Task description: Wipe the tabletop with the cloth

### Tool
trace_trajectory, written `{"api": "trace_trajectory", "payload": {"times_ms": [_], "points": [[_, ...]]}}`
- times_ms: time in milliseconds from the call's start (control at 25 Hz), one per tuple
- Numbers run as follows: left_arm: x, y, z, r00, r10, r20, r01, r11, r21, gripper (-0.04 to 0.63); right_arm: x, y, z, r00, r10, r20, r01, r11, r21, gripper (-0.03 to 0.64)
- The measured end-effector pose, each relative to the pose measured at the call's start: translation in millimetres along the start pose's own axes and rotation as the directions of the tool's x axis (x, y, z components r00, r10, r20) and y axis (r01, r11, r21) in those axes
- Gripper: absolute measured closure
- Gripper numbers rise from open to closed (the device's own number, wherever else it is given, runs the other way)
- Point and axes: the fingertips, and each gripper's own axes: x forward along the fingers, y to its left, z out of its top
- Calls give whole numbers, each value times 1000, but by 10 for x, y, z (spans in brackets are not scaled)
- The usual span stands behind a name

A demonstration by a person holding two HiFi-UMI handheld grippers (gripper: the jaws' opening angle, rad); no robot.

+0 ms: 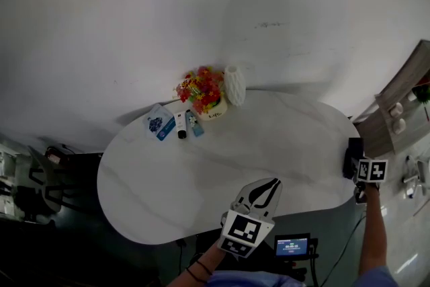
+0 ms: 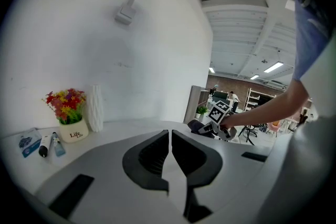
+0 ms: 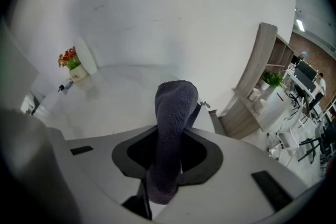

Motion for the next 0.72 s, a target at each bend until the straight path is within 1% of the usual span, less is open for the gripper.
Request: {"api": "trace_trajectory", "payload": {"times_ms": [120, 320, 520, 640, 720], "points": [[-153, 98, -18, 999, 30, 11, -30, 999, -12, 569, -65, 391, 41, 998, 63, 16, -63, 998, -21, 517], [-487, 331, -60, 995, 92, 36, -90, 995, -42, 569, -221, 1296, 204, 983, 182, 40, -176, 977, -121, 517], [-998, 639, -173, 987, 148, 56, -144, 987, -71, 569, -395, 2346, 266, 958, 286, 34, -273, 939, -210, 517], [-1424, 842, -299, 981, 184, 62, -179, 981, -77, 569, -498, 3002, 268, 942, 335, 29, -317, 913, -258, 517], [-1748, 1003, -409, 974, 218, 60, -212, 973, -88, 569, -570, 3477, 235, 926, 376, 25, -355, 892, -280, 517]]}}
